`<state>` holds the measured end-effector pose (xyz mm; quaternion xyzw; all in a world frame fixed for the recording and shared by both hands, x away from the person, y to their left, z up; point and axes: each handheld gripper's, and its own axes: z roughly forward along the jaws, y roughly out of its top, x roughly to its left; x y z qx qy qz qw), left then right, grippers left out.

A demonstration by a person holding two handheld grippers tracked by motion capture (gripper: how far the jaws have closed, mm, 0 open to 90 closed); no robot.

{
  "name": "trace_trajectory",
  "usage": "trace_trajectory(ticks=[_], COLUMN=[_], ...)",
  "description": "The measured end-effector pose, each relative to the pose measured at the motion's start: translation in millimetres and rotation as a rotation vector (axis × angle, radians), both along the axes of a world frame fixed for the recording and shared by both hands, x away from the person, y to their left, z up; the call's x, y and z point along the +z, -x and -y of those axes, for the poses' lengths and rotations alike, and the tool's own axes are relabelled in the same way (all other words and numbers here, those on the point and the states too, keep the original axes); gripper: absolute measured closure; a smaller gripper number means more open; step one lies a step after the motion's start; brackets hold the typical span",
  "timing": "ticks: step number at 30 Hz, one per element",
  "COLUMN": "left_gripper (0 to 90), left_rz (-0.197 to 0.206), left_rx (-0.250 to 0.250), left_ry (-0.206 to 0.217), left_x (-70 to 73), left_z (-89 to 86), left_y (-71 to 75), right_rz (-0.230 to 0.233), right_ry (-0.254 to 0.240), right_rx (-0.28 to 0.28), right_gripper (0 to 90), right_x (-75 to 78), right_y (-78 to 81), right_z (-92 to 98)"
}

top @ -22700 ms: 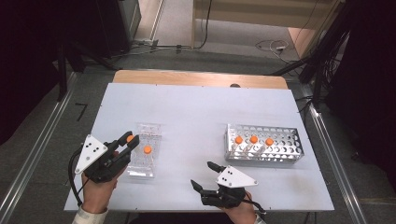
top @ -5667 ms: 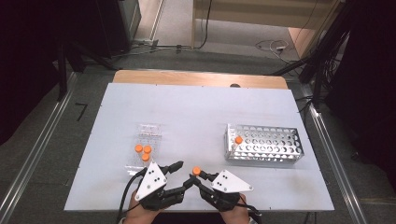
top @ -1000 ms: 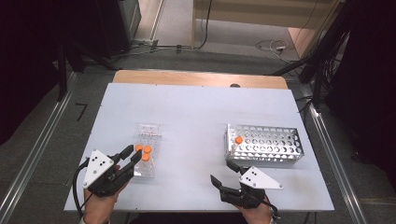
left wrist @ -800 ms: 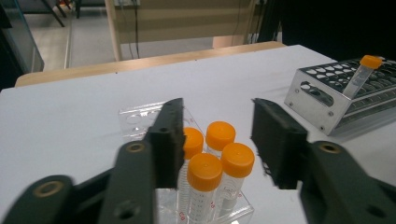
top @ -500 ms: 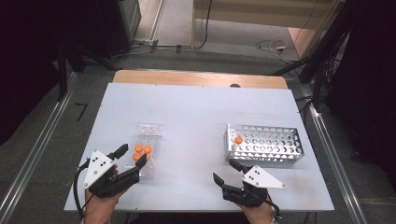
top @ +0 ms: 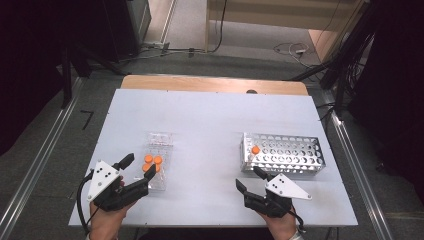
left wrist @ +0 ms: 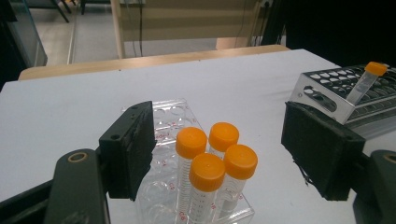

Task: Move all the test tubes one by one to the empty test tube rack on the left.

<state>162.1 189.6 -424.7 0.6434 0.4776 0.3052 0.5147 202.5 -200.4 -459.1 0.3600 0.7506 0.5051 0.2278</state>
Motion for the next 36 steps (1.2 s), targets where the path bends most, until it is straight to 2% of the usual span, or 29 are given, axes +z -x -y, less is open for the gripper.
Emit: trace_trajectory(ticks=[9,21,32,36], left_gripper=[21.8,22.0,22.0,22.0], left_rz=[-0.002,0.011,0.009,0.008], left_rx=[0.002,0.003,0.0,-0.001], left_ry=[0.012,0.017,0.017,0.017], left_x=[0.2,0.7,0.1,0.2], left_z=[0.1,1.1,1.8,2.3], left_y=[-0.7,0.0,-0.1,0.2], right_rz=[0.01,-0.002,-0.006,-0.013], right_ry=[-0.007,-0.022,-0.018,-0.014], right_rx=[-0.078,-0.146,-0.143,-0.145], right_gripper=[28.9,46.1,59.5,60.1], right_x=[-0.5,-6.9,-12.5,-13.8], right_y=[-15.8,-44.6,-57.3,-59.0], right_z=[8.2,11.1,7.0,6.3])
